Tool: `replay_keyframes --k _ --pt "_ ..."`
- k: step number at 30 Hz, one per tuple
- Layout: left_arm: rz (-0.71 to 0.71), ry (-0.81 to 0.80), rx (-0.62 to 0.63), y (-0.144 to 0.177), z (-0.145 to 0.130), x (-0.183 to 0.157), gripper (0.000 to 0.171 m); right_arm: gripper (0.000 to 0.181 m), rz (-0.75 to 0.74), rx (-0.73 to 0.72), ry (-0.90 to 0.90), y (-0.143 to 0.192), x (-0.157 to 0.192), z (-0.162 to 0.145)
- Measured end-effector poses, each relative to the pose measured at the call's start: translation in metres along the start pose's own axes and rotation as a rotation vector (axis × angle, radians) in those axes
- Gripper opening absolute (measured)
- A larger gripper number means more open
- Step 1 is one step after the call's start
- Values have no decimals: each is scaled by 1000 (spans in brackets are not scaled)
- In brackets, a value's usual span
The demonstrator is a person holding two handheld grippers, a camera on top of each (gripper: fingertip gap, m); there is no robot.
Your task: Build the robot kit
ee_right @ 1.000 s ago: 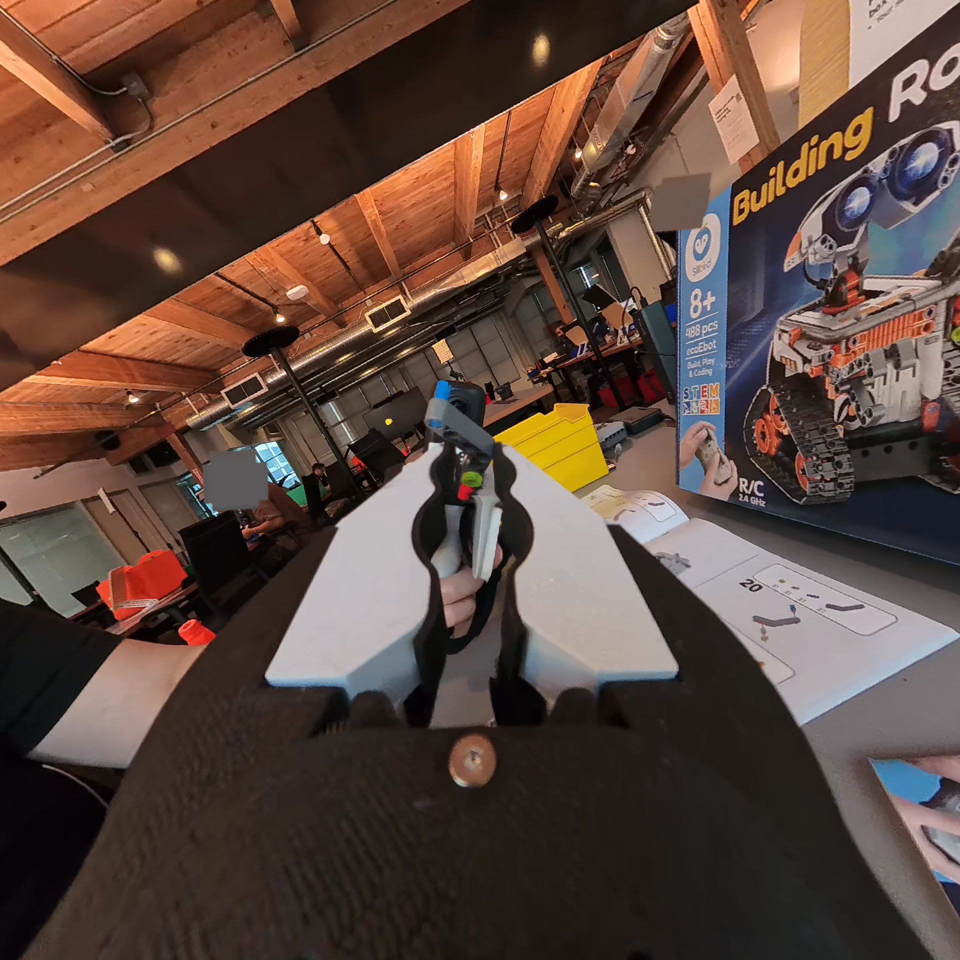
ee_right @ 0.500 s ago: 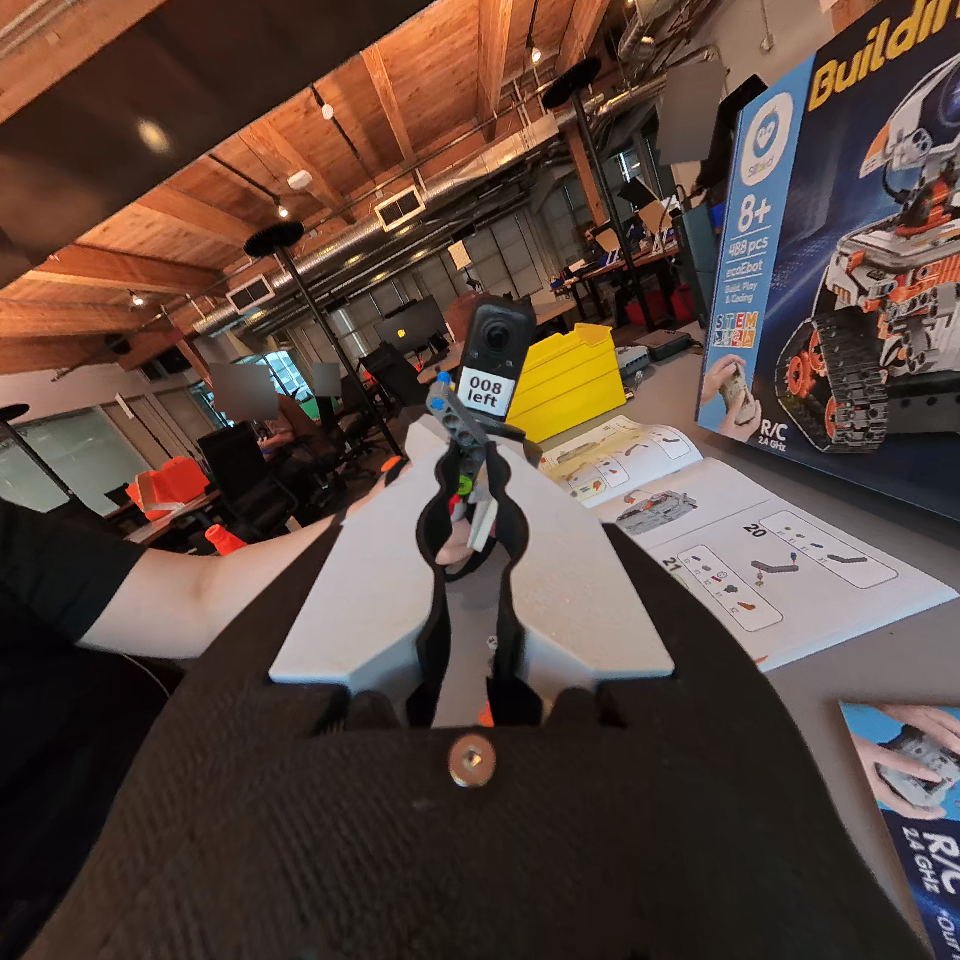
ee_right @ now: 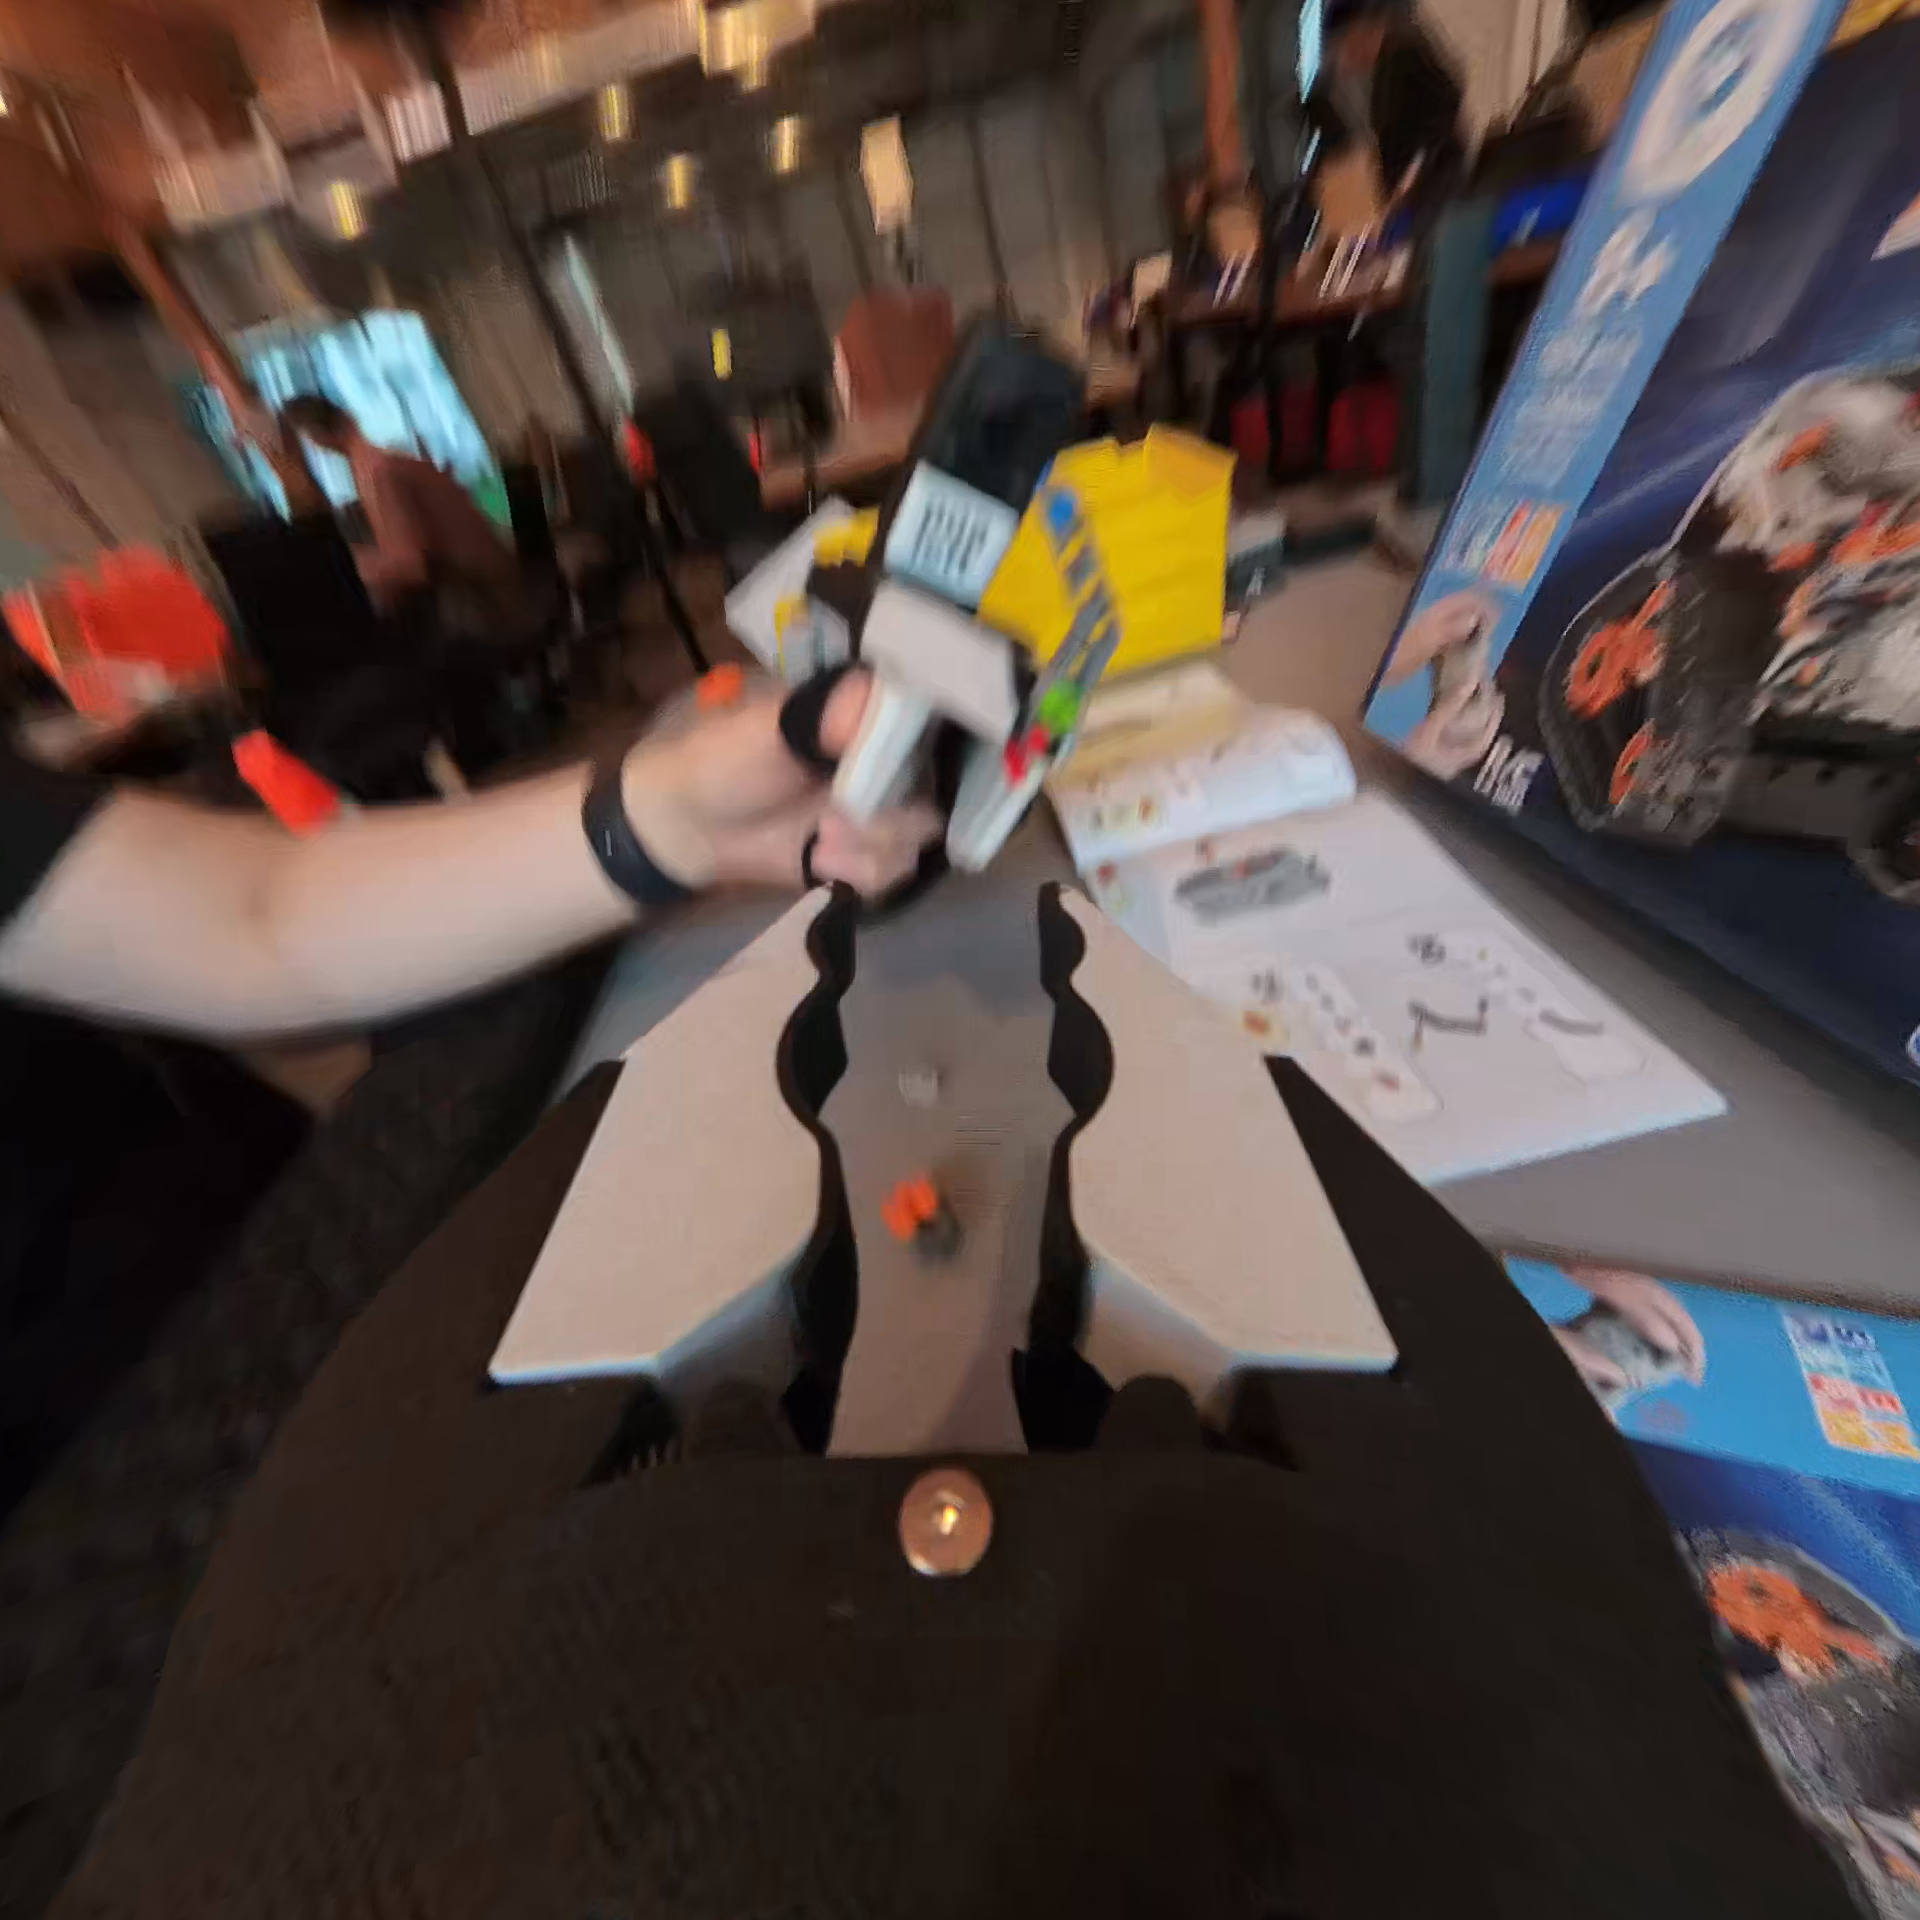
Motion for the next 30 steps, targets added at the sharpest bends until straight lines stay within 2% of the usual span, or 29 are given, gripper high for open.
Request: replay_keyframes --k 3,6,9,15,22,26,30 --pt "45 39 -24 8 2 10 5 28 -39 312 47 -8 -1 -43" --pt "72 65 -46 13 2 17 5 27 -1 464 -6 -20 3 -64" --pt "65 81 -63 15 4 17 5 29 -20 603 46 -24 8 -80" --pt "51 101 -77 17 5 18 5 28 -75 641 92 -21 6 -80" --pt "80 125 -93 22 6 23 5 22 -127 754 -48 -14 12 -84" --pt "100 141 -109 26 7 26 5 6 -152 767 -67 -17 26 -90" --pt "87 156 -132 27 9 25 5 7 -185 736 -17 -30 28 -92"
Point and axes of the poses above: each gripper's, where its closed fingertips meet, y back along the fingers, z out of its top, x = y × z across the jaws, the point moved 4 cm from there along y, back along the fingers, and after that the axes turned 8 degrees about x, right-handed, at the moved point
